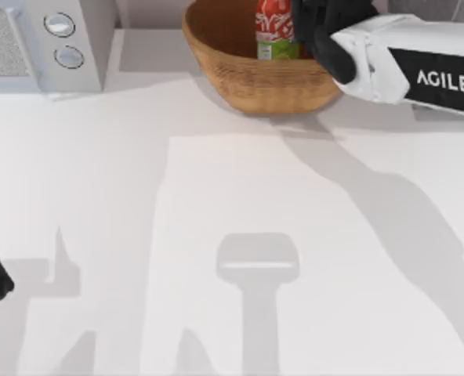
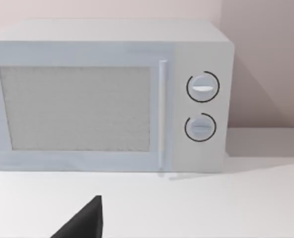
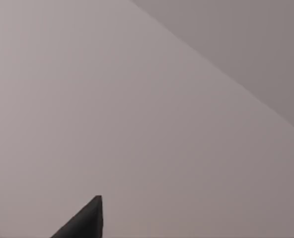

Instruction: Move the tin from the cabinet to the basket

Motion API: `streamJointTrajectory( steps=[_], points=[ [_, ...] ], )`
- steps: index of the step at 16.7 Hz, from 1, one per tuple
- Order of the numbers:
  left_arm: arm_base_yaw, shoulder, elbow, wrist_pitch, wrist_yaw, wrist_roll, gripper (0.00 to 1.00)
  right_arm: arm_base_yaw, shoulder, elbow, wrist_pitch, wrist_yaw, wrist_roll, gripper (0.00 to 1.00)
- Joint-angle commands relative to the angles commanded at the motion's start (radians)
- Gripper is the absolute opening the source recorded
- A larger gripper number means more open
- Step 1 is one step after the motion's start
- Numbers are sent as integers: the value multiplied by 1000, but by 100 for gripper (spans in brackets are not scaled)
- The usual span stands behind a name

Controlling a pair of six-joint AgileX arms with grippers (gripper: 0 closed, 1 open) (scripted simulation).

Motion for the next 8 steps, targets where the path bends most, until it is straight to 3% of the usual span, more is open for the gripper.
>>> streamJointTrajectory(
  steps=[8],
  points=[
    [0, 0, 0, 0, 0, 0, 100, -155, -691, -502, -154, -160, -5, 100]
  ],
)
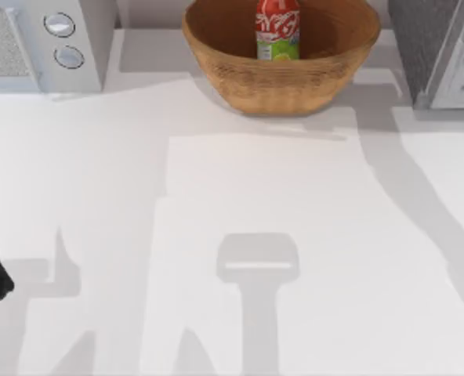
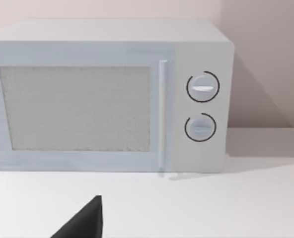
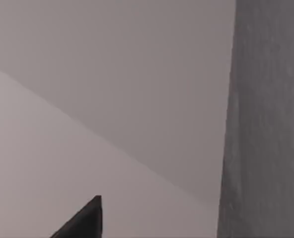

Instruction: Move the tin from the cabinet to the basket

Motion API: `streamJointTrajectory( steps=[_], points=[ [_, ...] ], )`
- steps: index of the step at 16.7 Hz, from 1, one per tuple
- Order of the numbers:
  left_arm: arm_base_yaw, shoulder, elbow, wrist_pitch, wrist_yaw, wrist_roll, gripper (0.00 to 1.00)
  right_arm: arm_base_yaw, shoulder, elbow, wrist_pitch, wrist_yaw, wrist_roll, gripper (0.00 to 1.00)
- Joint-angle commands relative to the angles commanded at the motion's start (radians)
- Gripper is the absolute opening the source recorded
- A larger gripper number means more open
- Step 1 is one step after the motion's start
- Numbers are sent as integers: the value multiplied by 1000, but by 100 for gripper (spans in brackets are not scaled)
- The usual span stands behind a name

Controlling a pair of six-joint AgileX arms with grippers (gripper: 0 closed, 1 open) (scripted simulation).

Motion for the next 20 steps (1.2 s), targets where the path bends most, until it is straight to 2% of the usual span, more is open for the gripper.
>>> streamJointTrajectory(
  steps=[7, 11, 15, 20],
  points=[
    [0, 0, 0, 0, 0, 0, 100, -188, -845, -602, -187, -189, -4, 100],
    [0, 0, 0, 0, 0, 0, 100, -282, -1224, -907, -280, -287, -7, 100],
    [0, 0, 0, 0, 0, 0, 100, -345, -1441, -1108, -344, -354, -9, 100],
    [0, 0, 0, 0, 0, 0, 100, -363, -1492, -1158, -361, -373, -9, 100]
  ],
)
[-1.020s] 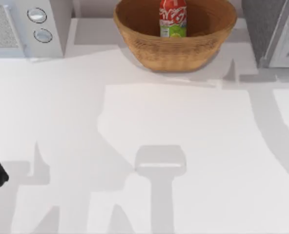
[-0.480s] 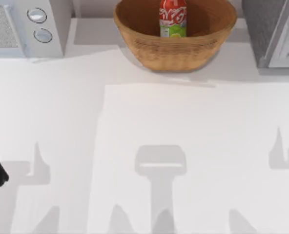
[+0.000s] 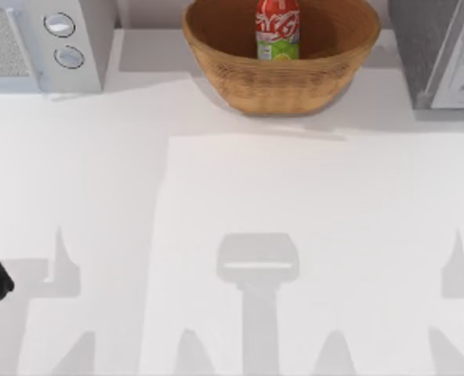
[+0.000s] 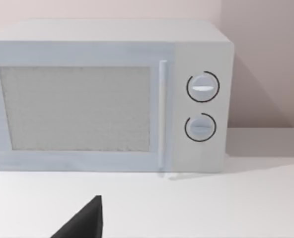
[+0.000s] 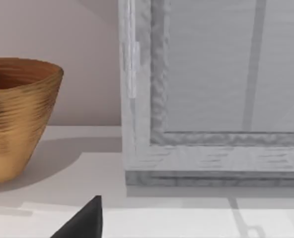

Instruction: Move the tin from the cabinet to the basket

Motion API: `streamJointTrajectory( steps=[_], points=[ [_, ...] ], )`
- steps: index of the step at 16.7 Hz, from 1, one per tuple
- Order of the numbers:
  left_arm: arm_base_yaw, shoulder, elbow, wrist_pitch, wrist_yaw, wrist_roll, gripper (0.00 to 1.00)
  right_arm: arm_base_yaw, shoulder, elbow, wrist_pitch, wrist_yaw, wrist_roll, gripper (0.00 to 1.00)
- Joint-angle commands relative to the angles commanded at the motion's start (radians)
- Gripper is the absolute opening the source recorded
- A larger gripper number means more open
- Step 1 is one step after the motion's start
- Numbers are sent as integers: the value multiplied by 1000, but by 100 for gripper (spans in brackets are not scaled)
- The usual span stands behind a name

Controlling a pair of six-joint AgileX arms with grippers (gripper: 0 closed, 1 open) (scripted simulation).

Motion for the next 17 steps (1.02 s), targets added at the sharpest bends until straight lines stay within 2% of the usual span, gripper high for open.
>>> streamJointTrajectory(
  steps=[4, 7, 11, 17],
  points=[
    [0, 0, 0, 0, 0, 0, 100, -7, 16, 6, 13, -10, 0, 100],
    [0, 0, 0, 0, 0, 0, 100, -83, 113, 38, 105, -91, 2, 100],
    [0, 0, 0, 0, 0, 0, 100, -272, 384, 105, 327, -277, 6, 100],
    [0, 0, 0, 0, 0, 0, 100, -632, 935, 228, 744, -624, 16, 100]
  ],
)
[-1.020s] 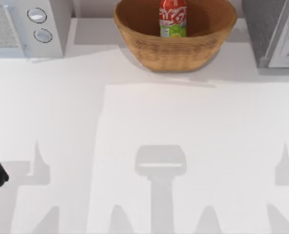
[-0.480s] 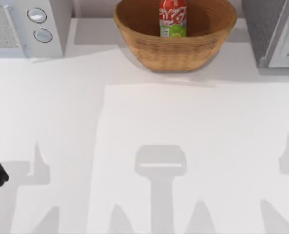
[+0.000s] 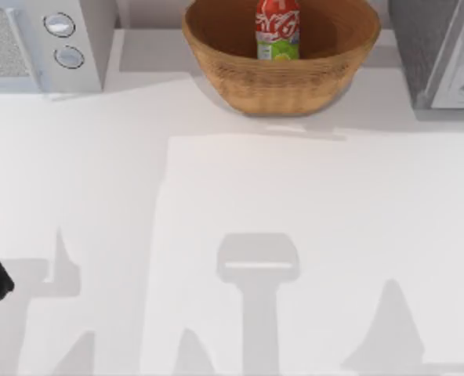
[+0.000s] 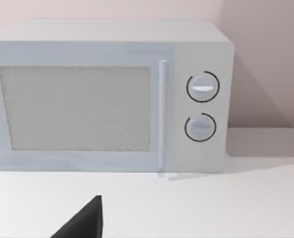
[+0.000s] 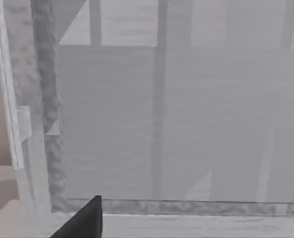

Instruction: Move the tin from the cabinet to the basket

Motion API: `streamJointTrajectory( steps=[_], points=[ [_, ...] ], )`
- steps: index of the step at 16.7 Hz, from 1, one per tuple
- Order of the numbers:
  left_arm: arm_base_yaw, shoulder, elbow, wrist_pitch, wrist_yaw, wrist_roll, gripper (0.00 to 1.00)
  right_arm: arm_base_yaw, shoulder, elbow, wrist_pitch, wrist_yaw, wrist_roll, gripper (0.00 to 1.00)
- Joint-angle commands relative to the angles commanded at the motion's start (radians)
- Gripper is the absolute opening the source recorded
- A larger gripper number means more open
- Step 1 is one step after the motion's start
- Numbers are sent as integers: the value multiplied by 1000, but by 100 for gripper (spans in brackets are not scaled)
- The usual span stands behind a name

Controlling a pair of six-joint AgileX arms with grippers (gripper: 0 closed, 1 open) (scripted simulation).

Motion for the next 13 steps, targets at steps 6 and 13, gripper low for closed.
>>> streamJointTrajectory(
  steps=[6, 13],
  points=[
    [0, 0, 0, 0, 0, 0, 100, -295, 469, 104, 350, -288, 10, 100],
    [0, 0, 0, 0, 0, 0, 100, -393, 616, 139, 464, -387, 13, 100]
  ],
)
